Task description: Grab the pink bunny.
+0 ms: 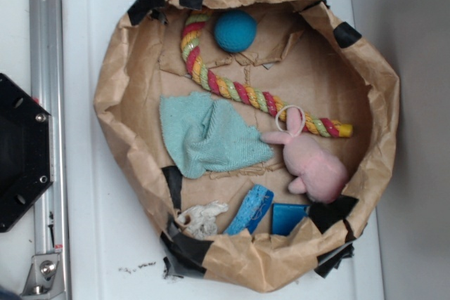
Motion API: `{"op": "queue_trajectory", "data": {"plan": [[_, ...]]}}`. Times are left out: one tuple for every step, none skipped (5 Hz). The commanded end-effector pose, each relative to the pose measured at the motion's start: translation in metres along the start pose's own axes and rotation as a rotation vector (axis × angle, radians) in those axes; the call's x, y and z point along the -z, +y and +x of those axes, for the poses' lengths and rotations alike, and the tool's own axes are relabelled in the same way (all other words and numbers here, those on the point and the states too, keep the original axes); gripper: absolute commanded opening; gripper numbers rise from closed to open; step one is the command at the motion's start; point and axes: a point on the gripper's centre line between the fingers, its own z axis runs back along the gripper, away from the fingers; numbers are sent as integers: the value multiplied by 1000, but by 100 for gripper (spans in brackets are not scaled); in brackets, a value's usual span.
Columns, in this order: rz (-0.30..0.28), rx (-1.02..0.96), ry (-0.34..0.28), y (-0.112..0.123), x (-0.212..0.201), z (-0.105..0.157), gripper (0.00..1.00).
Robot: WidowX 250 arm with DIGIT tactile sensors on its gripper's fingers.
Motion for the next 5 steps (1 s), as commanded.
{"op": "queue_trajectory", "data": {"plan": [[0, 0, 0, 0, 0, 0, 100], [62, 165, 36, 16, 41, 46, 100], [24, 212, 33, 35, 69, 94, 100], [17, 331, 56, 48, 106, 139, 100], [-15, 503, 59, 33, 140, 165, 100]]}}
